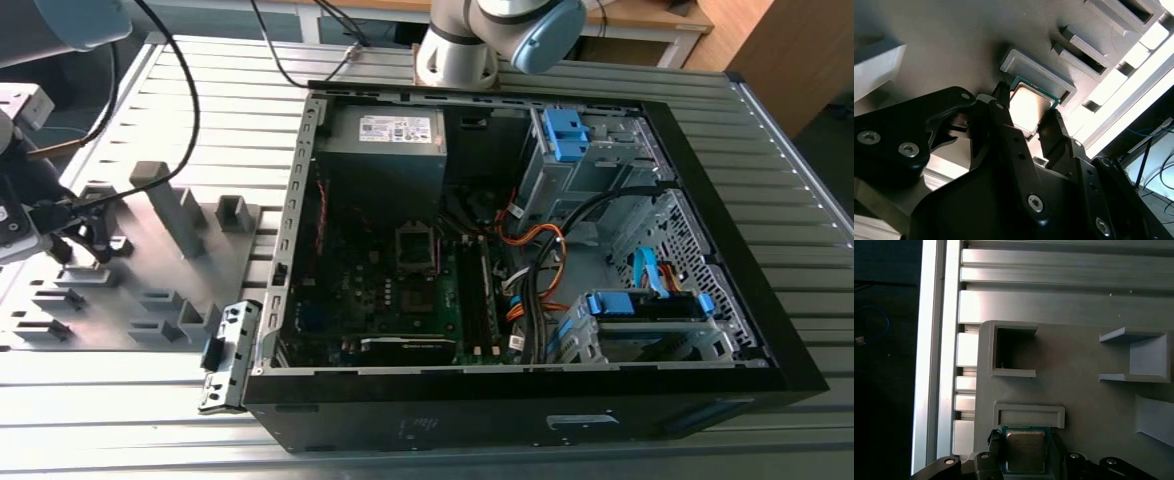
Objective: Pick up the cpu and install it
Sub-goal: 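Pick up the cpu and move it towards the insertion slot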
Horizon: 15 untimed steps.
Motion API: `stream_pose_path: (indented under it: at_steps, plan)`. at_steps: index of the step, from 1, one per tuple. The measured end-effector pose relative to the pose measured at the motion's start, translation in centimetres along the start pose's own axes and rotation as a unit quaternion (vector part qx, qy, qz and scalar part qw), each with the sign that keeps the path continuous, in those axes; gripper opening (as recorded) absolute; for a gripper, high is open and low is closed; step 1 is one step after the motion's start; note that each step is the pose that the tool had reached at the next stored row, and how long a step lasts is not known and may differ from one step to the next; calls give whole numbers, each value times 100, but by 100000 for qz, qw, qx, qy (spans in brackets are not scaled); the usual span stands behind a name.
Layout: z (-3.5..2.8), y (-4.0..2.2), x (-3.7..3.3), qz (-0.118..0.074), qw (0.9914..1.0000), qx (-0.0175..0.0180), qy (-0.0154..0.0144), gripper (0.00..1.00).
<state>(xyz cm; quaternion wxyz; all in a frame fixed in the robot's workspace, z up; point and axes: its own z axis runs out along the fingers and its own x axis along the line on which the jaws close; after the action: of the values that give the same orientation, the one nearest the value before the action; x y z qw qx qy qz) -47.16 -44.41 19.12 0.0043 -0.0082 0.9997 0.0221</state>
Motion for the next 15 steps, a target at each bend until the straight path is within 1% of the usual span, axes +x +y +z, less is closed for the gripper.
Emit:
stream_pose_path:
  at_steps: [1, 6, 10, 15]
  plan:
    - [-37, 2, 0, 2, 100000, -1, 2, 47]
    - [-146, 7, -1, 3, 100000, -3, 0, 47]
    - [-247, 11, -2, 2, 100000, -4, -7, 47]
    - [-394, 17, -3, 1, 100000, -4, -3, 47]
